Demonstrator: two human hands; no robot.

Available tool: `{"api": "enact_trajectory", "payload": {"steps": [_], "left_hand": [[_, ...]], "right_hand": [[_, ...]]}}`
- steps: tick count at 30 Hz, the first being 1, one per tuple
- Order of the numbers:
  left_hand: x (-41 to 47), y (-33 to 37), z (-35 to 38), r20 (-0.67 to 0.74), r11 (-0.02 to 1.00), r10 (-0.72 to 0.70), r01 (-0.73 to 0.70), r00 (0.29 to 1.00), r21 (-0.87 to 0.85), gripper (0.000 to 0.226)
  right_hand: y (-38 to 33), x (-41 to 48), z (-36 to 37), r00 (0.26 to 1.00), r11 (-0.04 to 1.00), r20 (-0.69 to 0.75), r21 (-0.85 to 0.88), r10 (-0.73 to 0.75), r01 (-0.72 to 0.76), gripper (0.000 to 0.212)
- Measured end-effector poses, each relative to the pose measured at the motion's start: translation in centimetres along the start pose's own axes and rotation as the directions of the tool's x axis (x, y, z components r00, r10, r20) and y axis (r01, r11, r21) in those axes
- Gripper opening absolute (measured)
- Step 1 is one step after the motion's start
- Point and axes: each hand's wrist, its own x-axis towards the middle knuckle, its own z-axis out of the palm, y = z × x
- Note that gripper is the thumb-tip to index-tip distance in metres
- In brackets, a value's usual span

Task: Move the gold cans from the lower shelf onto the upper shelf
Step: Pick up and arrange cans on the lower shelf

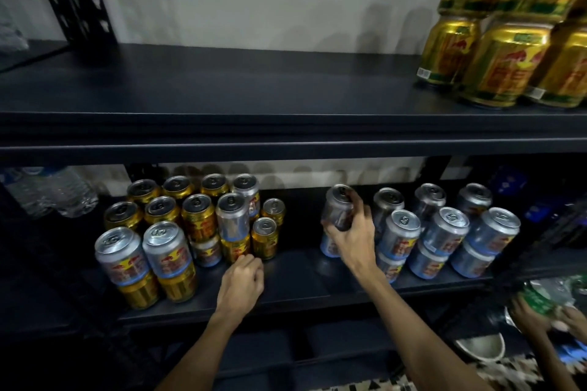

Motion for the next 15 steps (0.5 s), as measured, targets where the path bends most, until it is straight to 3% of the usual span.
{"api": "enact_trajectory", "payload": {"steps": [5, 15], "left_hand": [[0.0, -0.1, 0.1, 0.019, 1.000, -0.008, 0.008, 1.000, 0.001, 0.029], [0.0, 0.1, 0.1, 0.045, 0.999, -0.050, 0.050, 0.998, -0.002, 0.035]], "right_hand": [[1.5, -0.8, -1.0, 0.998, 0.996, -0.010, -0.076, 0.054, -0.055, 0.088], [1.2, -0.2, -0.7, 0.992, 0.993, 0.073, -0.060, 0.106, -0.101, 0.092]]}}
